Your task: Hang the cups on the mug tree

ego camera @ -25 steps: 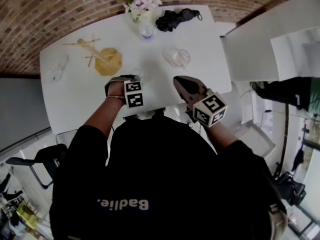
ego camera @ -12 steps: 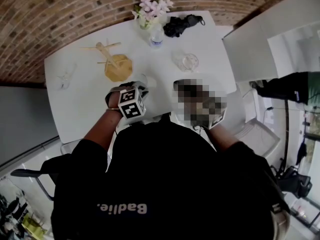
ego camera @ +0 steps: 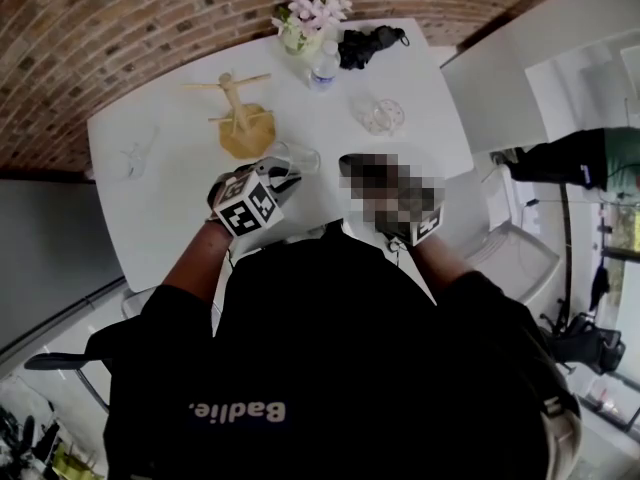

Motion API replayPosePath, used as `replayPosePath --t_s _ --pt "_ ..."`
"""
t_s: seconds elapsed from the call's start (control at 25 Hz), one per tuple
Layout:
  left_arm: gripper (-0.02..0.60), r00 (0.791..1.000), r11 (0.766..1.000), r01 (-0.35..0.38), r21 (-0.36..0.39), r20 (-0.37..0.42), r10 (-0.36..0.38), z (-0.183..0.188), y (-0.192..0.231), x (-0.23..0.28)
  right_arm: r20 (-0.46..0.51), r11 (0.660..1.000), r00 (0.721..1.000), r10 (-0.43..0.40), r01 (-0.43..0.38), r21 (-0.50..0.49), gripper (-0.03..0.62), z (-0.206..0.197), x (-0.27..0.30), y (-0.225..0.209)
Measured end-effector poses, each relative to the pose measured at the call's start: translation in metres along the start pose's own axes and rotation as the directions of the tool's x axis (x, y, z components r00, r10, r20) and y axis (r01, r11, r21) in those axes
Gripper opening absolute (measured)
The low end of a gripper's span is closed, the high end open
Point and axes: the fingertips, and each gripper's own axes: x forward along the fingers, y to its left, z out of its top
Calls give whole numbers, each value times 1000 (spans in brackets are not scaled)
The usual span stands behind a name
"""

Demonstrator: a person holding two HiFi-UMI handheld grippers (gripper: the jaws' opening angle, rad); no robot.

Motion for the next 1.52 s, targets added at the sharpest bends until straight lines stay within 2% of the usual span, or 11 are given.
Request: replayPosePath --t_s 0.24,0.4,0.6,0.68,0.84,1.0,1.12,1.2,1.28,1.52 --pt "32 987 991 39 -132 157 -18 13 6 -19 -23 1000 999 30 -30 6 32 -9 0 1" --pt "31 961 975 66 -212 276 -5 27 13 -23 -69 995 993 100 -100 4 32 -20 6 -5" --pt "31 931 946 98 -310 365 24 42 26 -17 -102 980 975 197 -198 0 39 -20 17 -26" --pt "31 916 933 116 -340 399 31 49 31 -18 -114 969 962 246 -249 -7 120 -18 19 -31" --pt "31 879 908 158 -387 473 49 60 40 -19 -122 940 933 337 -340 -2 216 -16 25 -41" --pt "31 818 890 211 -404 571 65 70 45 -27 -107 902 897 430 -431 11 267 -13 33 -44" --pt "31 776 885 249 -393 628 61 76 44 -32 -107 868 862 495 -495 28 291 -8 38 -43" --pt "30 760 884 270 -381 648 47 82 44 -35 -97 837 832 547 -546 37 295 -2 40 -38" --pt "31 754 881 289 -375 656 33 87 43 -38 -90 809 804 588 -586 51 296 2 41 -34" --pt "29 715 875 324 -359 699 22 90 44 -44 -114 756 748 653 -652 56 298 6 50 -29"
